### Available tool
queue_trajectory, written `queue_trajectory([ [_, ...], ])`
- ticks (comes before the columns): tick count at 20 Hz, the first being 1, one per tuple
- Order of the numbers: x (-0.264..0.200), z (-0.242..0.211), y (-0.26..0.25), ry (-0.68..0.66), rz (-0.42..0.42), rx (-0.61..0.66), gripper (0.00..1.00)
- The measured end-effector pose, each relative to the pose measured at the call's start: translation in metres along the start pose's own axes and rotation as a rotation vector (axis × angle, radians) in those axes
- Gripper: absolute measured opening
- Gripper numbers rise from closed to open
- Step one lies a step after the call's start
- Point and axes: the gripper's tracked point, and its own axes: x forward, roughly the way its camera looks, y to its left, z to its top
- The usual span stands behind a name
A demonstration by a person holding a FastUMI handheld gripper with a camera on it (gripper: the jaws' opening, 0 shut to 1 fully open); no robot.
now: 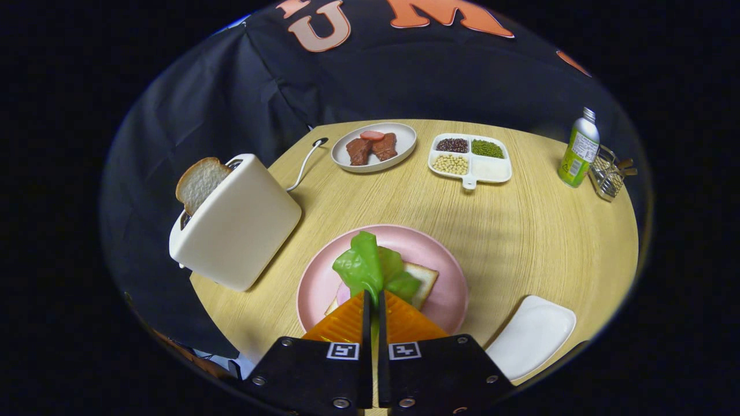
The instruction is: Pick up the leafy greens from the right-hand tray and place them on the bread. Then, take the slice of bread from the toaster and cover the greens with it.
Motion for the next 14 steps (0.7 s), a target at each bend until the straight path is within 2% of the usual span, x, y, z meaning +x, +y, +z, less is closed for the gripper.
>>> queue_trajectory([
  [8,0.022,-0.014,0.002,0.074,-0.047,0.005,0.06],
  [11,0.032,-0.018,-0.001,0.081,-0.092,-0.054,0.08],
  [14,0.035,-0.019,0.003,0.09,-0.097,-0.081,0.12],
])
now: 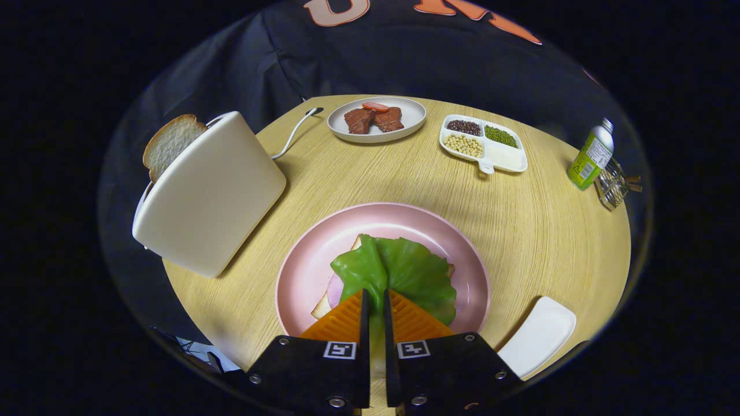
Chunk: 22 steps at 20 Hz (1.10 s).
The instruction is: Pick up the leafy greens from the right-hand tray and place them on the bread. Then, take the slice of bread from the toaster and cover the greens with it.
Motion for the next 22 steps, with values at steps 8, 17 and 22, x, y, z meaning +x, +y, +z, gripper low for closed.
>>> queue_trajectory([
  [8,-0.023,0.025,-0.002,-0.059,0.013,0.052,0.44],
  [17,-0.071,0.076,0.052,-0.131,0.105,0.068,0.86],
  [22,-0.093,0.109,0.095,-0.165,0.147,0.034,0.93],
])
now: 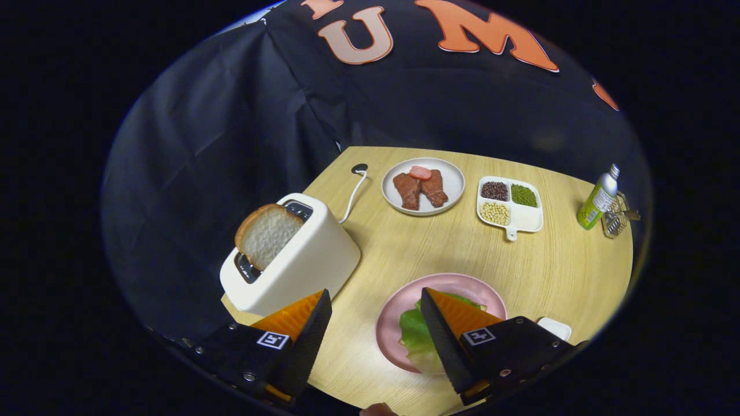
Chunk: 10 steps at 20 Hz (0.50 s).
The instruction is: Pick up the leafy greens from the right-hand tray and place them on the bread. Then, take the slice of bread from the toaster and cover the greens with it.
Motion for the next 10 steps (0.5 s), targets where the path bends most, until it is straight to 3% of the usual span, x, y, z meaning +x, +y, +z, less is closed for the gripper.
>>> queue_trajectory([
  [10,0.011,0.036,0.084,0.031,0.084,-0.069,0.95],
])
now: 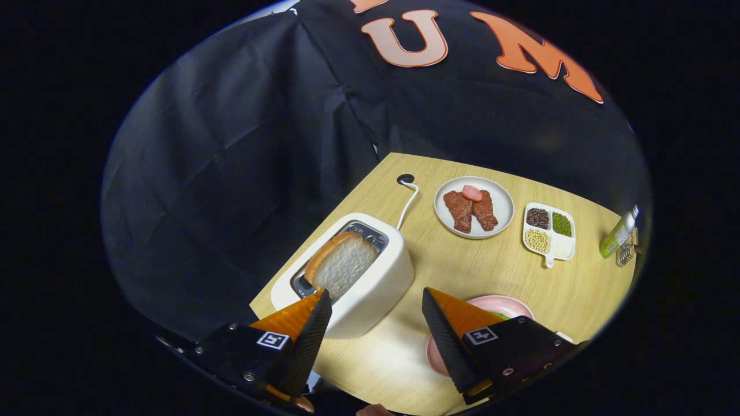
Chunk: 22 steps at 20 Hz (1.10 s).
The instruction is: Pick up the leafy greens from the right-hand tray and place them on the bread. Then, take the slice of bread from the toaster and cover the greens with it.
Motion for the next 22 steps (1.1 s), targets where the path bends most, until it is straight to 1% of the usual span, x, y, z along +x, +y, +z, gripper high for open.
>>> queue_trajectory([
  [6,0.023,0.01,0.024,0.064,0.02,0.015,0.94],
  [9,0.039,0.011,0.029,0.103,0.007,0.032,0.94],
  [11,0.046,0.013,0.037,0.129,0.021,0.065,0.93],
  [13,0.049,0.019,0.049,0.157,0.049,0.1,0.88],
  [14,0.052,0.023,0.052,0.166,0.051,0.107,0.86],
  [17,0.066,0.023,0.051,0.201,0.017,0.114,0.81],
  [18,0.071,0.021,0.05,0.216,0.002,0.115,0.78],
  [20,0.078,0.015,0.044,0.241,-0.038,0.1,0.66],
  [22,0.078,0.016,0.041,0.238,-0.061,0.096,0.53],
])
